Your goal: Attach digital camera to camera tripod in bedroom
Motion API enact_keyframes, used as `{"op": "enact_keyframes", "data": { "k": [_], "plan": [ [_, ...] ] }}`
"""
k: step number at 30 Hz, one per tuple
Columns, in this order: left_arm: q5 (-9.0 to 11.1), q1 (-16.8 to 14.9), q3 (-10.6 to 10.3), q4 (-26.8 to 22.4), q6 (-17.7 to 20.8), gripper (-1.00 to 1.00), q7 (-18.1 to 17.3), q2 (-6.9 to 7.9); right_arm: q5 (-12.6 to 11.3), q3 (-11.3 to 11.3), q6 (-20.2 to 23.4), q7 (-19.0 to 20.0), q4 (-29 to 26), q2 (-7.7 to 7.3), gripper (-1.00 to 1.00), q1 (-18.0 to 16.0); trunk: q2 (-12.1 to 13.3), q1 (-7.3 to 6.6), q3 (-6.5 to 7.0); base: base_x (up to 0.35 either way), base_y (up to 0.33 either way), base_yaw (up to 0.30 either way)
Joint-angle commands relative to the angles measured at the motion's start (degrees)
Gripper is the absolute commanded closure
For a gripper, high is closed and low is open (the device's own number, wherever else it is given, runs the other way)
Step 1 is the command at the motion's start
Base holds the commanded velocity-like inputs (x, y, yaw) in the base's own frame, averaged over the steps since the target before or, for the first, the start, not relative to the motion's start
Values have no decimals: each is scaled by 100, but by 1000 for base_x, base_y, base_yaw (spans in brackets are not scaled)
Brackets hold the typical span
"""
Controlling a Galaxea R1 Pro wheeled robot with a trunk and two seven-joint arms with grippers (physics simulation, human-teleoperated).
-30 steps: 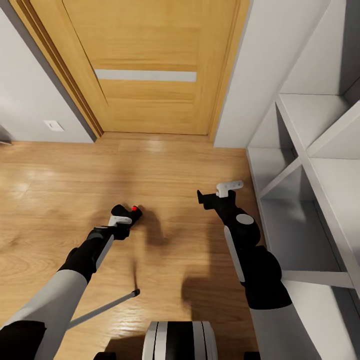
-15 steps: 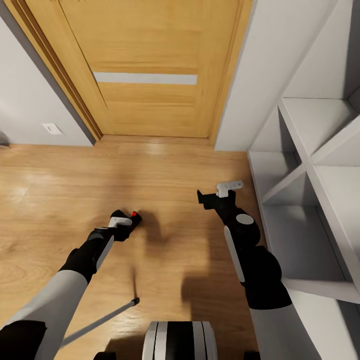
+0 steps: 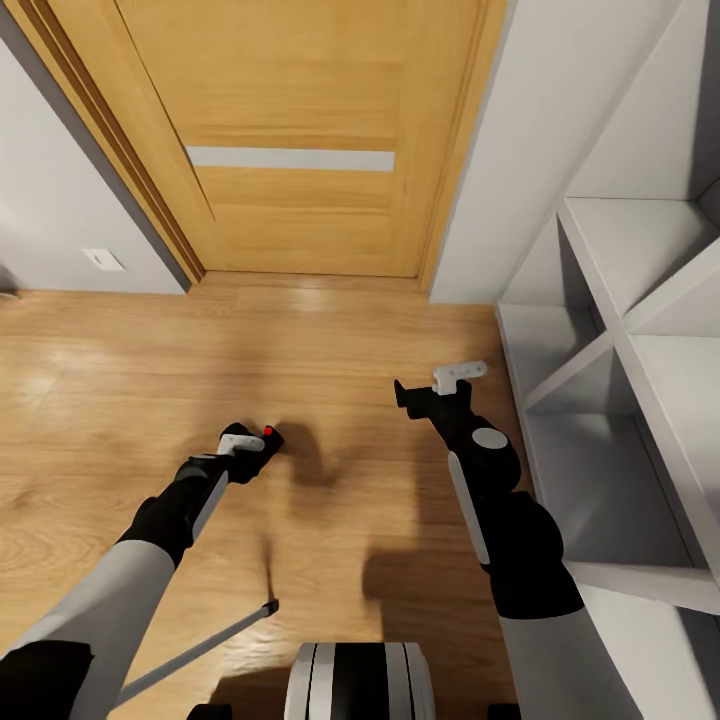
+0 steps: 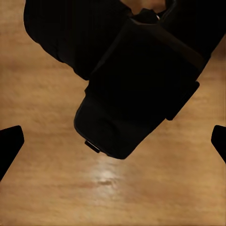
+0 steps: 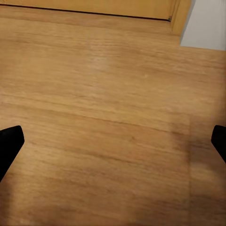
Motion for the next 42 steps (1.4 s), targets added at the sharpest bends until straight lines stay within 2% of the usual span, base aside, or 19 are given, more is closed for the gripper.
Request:
{"op": "enact_keyframes", "data": {
  "k": [1, 5, 7, 11, 13, 14, 16, 17, 22, 31, 42],
  "plan": [
    [-8, -1, -67, -8, 29, -100, 17, 12, 49, 5, 35, 4, -7, 1, -100, -3, -1, -1, -4, 2, 0, 0],
    [-8, -1, -321, -22, 14, -100, -19, 78, 49, 5, 39, 4, -5, 1, -100, -2, -1, -1, -4, 0, 0, 0],
    [-8, -1, -351, -40, 12, -100, -66, 93, 48, 5, 42, 4, -2, 1, -100, 0, -1, -1, -4, 0, 0, 0],
    [-8, -1, -375, -67, 4, -100, -458, 181, 48, 5, 38, 4, 6, 1, -100, -2, -1, -1, -4, 0, 0, 0],
    [-8, -1, -376, -83, 3, -100, -707, 253, 48, 5, 37, 4, 10, 1, -100, -3, -1, -1, -4, 0, 0, 0],
    [-10, -1, -373, -107, 3, -100, -1036, 325, 49, 5, 36, 4, 13, 1, -100, -3, -1, -1, -4, 0, 0, 0],
    [-18, -1, -370, -138, -1, -100, -1404, 400, 49, 5, 36, 1, 16, 1, -100, -4, -1, -1, -4, 0, 0, 0],
    [-24, -5, -365, -164, 0, -100, -1734, 495, 49, 5, 36, 1, 17, 1, -100, -2, -1, -1, -4, 0, 0, 0],
    [-27, -9, -360, -212, 1, -100, -2210, 766, 49, 5, 35, -3, 19, 1, -100, -3, -1, -1, -4, 0, 0, 0],
    [-26, -10, -378, -194, 3, -100, -2359, 913, 49, 5, 30, -4, 82, 1, -100, -4, -1, -1, -4, 0, 0, 0],
    [-26, -10, -382, -196, 35, -100, -2364, 967, 49, 5, 20, -5, 111, 1, -100, -4, -1, -1, -4, 0, 0, 0]
  ]
}}
